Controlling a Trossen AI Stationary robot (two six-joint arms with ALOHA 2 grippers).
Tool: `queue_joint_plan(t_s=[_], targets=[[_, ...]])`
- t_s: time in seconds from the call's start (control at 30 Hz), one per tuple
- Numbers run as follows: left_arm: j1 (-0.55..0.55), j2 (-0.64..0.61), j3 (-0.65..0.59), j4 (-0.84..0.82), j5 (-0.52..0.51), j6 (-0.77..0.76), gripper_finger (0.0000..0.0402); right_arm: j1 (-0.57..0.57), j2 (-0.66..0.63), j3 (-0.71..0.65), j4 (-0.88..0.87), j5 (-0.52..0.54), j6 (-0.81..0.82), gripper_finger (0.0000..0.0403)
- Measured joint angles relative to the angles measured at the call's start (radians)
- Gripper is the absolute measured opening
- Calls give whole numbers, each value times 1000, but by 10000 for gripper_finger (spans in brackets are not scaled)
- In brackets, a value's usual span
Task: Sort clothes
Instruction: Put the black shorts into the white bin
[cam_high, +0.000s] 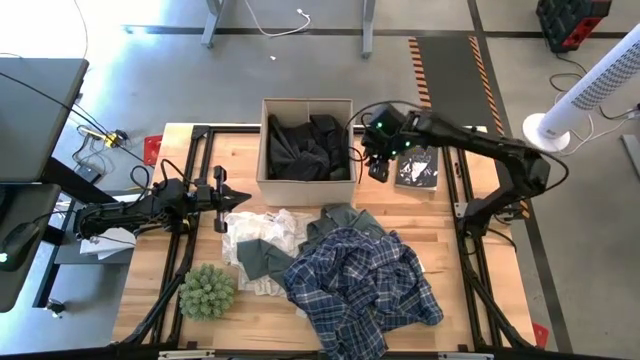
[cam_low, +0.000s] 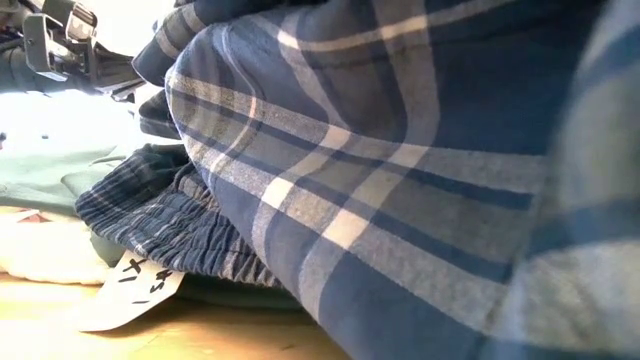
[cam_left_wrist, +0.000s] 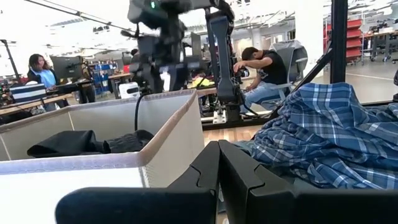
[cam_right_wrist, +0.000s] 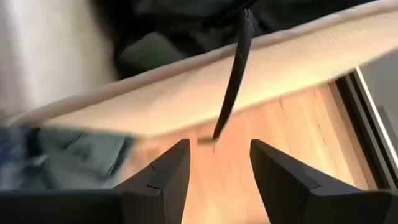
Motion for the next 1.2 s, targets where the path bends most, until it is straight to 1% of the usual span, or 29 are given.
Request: queue_joint_plan(t_s=[0.13,0.2,0.23,0.3,0.4,0.43,0.53,0.63,0.73,0.8,0.87,0.93,1.03,1.2], targets=[[0,0,0,0,0,0,1,-24,3,-139,240,-8,-7,165],[0,0,0,0,0,0,1,-26,4,-168,311,-9,-18,156],[0,0,0,0,0,0,1,-25,3,-168,329,-8,-20,145],[0,0,0,0,0,0,1,-23,-2,-150,328,4,-19,108],[0,0,0,0,0,0,1,-24,-15,-86,314,40,-2,28],[0,0,0,0,0,0,1,-23,-20,-61,316,48,4,15],[0,0,0,0,0,0,1,-4,-25,33,354,96,58,16],[0,0,0,0,0,0,1,18,-25,105,485,124,77,5],[0,0,0,0,0,0,1,37,-24,124,742,95,98,6],[0,0,0,0,0,0,1,47,-8,122,915,50,131,5],[0,0,0,0,0,0,1,49,19,120,1008,1,159,3],[0,0,0,-1,-1,0,1,50,54,119,1015,-13,173,3],[0,0,0,-1,0,0,1,47,127,118,947,-8,195,6],[0,0,0,0,0,0,1,43,287,117,876,-11,227,7]])
